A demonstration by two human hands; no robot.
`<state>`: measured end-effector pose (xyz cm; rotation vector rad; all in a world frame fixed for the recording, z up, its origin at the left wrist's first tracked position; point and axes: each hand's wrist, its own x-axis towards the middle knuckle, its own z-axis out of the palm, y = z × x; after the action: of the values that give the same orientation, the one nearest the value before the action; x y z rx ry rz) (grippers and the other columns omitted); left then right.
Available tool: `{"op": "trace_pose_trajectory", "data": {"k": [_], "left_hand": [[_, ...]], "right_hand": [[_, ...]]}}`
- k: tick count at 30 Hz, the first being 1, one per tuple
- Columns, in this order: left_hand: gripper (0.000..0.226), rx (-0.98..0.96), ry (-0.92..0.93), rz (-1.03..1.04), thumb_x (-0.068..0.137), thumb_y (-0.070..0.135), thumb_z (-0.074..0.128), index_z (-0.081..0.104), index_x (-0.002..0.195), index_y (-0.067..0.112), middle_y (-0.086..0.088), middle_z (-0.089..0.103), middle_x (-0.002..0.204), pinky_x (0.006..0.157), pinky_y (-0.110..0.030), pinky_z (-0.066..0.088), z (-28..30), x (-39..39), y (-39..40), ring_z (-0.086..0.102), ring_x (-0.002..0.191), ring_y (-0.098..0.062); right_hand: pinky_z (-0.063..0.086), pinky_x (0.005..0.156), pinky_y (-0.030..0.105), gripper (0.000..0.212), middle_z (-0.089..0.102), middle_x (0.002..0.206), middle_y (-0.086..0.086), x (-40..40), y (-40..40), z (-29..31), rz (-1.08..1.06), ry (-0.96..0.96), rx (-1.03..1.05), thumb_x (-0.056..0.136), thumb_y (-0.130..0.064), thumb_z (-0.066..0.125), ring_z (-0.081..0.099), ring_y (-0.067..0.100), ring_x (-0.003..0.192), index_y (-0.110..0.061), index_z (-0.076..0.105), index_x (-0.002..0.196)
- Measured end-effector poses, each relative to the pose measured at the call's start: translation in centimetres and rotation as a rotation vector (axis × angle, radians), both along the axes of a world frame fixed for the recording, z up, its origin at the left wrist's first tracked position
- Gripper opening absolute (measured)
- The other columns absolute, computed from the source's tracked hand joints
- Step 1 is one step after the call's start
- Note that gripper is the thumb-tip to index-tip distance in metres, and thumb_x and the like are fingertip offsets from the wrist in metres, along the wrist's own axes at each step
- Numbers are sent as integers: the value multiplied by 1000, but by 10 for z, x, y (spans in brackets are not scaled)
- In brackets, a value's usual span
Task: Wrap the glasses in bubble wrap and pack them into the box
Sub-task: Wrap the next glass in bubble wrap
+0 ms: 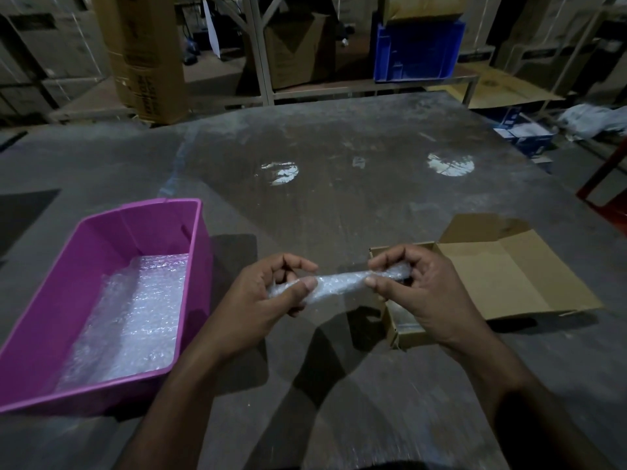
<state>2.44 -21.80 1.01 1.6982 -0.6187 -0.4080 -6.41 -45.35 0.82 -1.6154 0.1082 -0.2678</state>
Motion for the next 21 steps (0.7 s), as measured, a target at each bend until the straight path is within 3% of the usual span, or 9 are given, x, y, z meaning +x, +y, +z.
{"op": "trace_pose_trajectory", "data": {"k": [3,6,9,12,15,18,21], "left_hand": [[21,52,21,-73,84,28,77,77,103,20,-10,67,78,67,-28,52,-1,-2,-1,63,72,-13],[14,142,-1,-109,85,28,80,78,96,19,2,70,75,64,-26,45,-4,-6,-4,61,68,-9],[15,217,-53,-71,86,33,80,74,90,19,-3,72,75,62,-35,48,-7,-9,-8,64,65,-14],[15,303,-106,11,89,39,75,71,88,24,-2,72,80,64,-47,55,-7,-11,-12,69,70,-23],[16,359,-197,169,89,38,75,67,81,26,3,70,74,60,-44,54,-9,-12,-18,66,64,-16],[17,304,-207,377,92,31,73,65,78,25,8,69,68,53,-27,49,-11,-13,-25,62,57,-4],[10,70,-13,419,96,14,65,64,88,19,3,73,76,60,-26,54,-11,-14,-33,70,68,-11]], "right_hand": [[59,78,30,23,75,96,0,0,1,1,11,-5,-41,72,-22,82,72,16,86,-23,75,93],[60,84,34,28,72,105,-1,0,2,3,37,-15,-96,72,-23,84,72,17,95,-26,76,99],[61,85,38,28,71,104,-2,1,4,3,7,-36,-153,75,-18,86,72,18,95,-31,77,98],[59,84,29,26,70,101,-8,0,8,4,-26,-44,-233,78,-14,85,70,10,97,-32,76,95],[55,78,22,27,69,97,-6,-3,15,3,-31,-94,-270,79,-13,85,69,12,92,-31,75,96],[51,76,17,27,68,92,-4,-6,25,1,-2,-121,-254,78,-11,85,68,12,89,-29,75,95],[49,74,15,24,65,88,-6,-7,38,-5,37,-120,-238,80,-6,82,67,13,85,-25,75,92]]}}
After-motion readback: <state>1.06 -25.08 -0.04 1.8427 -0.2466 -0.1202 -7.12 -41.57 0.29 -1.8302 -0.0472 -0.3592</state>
